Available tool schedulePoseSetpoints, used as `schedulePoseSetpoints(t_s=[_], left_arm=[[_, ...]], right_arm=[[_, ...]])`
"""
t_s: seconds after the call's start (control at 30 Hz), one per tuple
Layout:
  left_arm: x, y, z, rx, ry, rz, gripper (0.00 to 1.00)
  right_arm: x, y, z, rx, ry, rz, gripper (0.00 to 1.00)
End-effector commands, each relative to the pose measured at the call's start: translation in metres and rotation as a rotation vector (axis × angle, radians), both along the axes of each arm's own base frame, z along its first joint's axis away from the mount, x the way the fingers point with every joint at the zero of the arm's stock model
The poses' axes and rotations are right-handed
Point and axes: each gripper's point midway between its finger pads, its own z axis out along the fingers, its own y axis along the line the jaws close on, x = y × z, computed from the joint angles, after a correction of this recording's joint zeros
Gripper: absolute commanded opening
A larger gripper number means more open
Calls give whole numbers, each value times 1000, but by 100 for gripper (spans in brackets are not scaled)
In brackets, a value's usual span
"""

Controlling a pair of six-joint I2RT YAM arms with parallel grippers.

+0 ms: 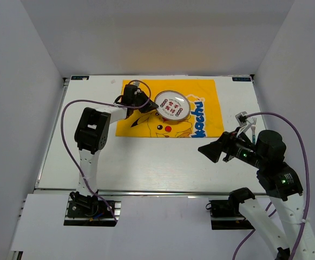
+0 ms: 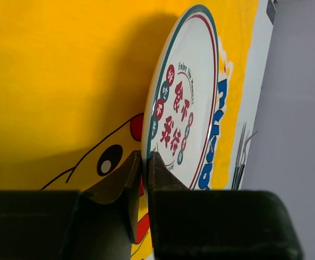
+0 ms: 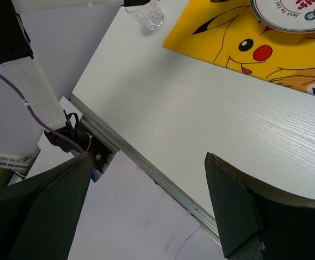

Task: Set the dinner table for one person

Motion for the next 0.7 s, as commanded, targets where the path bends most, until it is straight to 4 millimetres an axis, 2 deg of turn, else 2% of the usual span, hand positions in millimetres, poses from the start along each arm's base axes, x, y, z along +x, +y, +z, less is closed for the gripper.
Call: schedulePoseSetpoints(t_s=[0.0,0.03,0.07,0.13,0.17,0.2,0.23,0.27,0.3,0.37,0.4,0.43,0.47,0.5,0.63,0.67], left_arm=[[4,-4,23,-46,-59,-8,0],[2,-4,19,-40,-47,-10,2],[2,-3,17,-36,-38,-8,9],[2,-2,18,-29,-37,0,25],[1,0,18,-23,-34,4,38],[-1,2,18,-16,-31,12,44],[0,5,23,-6,-43,27,78],[-2,7,26,-1,-44,33,98],[-7,5,26,9,-41,31,98],[-9,13,40,35,-55,67,98],[-16,19,36,58,-33,82,98],[-20,20,42,73,-43,89,98],[-19,30,61,98,-77,136,98],[-28,31,61,138,-49,139,98],[-34,57,99,281,-44,218,98],[-32,71,108,335,-47,274,98]], right_arm=[[2,3,8,5,-37,23,89],[1,3,8,5,-39,30,89],[1,3,8,5,-37,26,89],[1,4,8,6,-35,31,89],[2,4,10,6,-39,29,89],[1,4,10,7,-36,35,89],[1,5,10,9,-37,38,89],[1,5,10,10,-40,38,89],[1,5,12,14,-42,39,89],[1,6,12,16,-40,43,89],[2,7,13,20,-42,45,89],[2,7,13,22,-42,44,89],[3,7,13,21,-42,46,89],[3,7,13,21,-40,48,89],[6,8,8,16,-28,40,89],[7,8,7,15,-27,38,89]])
